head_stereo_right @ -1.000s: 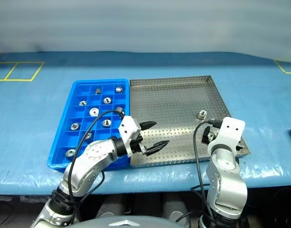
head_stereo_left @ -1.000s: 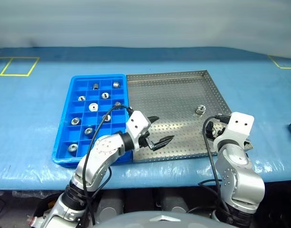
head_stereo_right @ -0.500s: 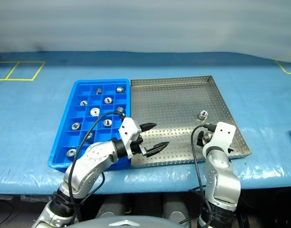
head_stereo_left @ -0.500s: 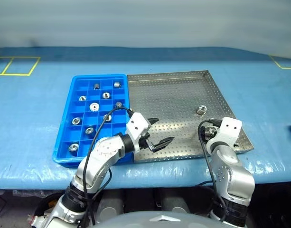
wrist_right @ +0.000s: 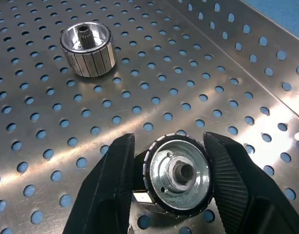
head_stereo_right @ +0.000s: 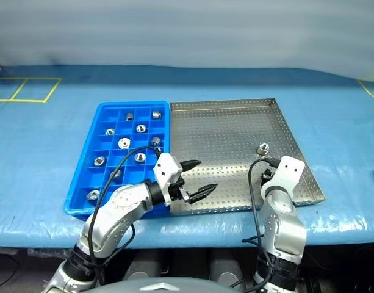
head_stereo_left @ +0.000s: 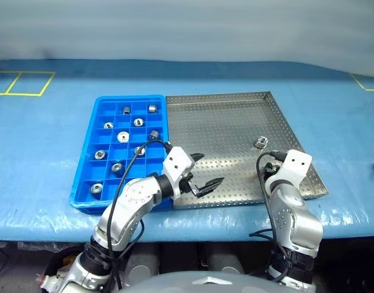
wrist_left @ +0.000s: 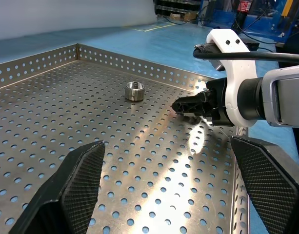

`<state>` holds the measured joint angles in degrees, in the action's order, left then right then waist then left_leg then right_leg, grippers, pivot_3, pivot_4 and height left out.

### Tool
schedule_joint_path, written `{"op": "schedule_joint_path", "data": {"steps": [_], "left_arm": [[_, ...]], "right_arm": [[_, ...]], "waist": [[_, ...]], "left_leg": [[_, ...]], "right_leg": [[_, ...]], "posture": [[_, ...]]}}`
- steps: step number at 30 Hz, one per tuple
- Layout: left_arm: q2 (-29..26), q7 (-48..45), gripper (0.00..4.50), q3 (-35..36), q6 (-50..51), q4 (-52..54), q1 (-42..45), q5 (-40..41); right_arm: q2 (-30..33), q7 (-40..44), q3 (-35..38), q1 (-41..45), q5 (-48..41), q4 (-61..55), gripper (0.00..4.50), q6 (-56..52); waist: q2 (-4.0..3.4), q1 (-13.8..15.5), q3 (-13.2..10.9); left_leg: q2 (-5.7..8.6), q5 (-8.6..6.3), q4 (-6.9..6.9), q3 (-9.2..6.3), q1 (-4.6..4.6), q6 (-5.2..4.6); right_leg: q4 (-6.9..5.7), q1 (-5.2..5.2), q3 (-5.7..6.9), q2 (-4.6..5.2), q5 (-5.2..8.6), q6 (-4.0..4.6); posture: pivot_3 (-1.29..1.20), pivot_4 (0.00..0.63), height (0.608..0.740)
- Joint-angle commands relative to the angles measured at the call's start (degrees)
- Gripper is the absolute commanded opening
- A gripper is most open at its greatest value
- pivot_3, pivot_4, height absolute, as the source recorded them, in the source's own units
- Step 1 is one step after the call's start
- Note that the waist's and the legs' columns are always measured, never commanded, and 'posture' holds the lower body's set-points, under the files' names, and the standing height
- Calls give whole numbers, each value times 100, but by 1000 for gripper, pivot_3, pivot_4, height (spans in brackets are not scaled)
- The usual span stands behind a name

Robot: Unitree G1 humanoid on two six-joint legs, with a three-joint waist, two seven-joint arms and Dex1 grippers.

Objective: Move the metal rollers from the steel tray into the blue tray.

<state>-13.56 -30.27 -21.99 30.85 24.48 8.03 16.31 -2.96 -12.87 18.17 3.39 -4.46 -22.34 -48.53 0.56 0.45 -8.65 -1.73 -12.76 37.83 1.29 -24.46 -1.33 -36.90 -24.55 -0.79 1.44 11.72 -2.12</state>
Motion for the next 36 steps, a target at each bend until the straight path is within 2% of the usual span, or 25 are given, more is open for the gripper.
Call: {"op": "schedule_joint_path", "data": {"steps": [1, 7, 13, 24, 36], "left_arm": [[62, 78, 4500, 14, -86, 321, 2, -7], [209, 345, 4500, 200, -192, 352, -16, 17], [202, 722, 4500, 537, -195, 561, -110, -84], [-189, 1013, 4500, 1274, -373, 1169, -898, -81], [-660, 985, 4500, 2173, -583, 1740, -1924, 11]], "right_arm": [[44, -15, -351, -151, 175, -242, 1873, -232], [223, 249, -1119, 17, 291, -775, 1873, -416], [453, 704, -1738, 761, 182, -979, 1873, -478], [570, 1423, -2708, 1860, 104, -375, 1873, -429], [236, 2017, -3435, 2231, -86, -1, 1873, -293]], "waist": [[0, 30, 0], [-5, 38, -3], [-5, 86, -5], [1, 421, -10], [-2, 876, -14]], "left_leg": [[0, 0, 0, 0, 0, 0], [-3, 0, 0, 2, 0, 0], [1, 1, -1, -1, -4, -1], [3, 1, -18, -4, -8, 0], [-16, 0, -29, -8, -12, 1]], "right_leg": [[0, 0, 0, 0, 0, 0], [-1, -3, -1, 0, 0, 0], [-1, -6, 2, -3, -1, -1], [6, -10, 7, -2, 2, 1], [11, -19, 24, 4, 9, 12]], "posture": [[130, 150, 740], [156, 150, 740], [205, 150, 740], [387, 150, 740], [478, 150, 740]]}}
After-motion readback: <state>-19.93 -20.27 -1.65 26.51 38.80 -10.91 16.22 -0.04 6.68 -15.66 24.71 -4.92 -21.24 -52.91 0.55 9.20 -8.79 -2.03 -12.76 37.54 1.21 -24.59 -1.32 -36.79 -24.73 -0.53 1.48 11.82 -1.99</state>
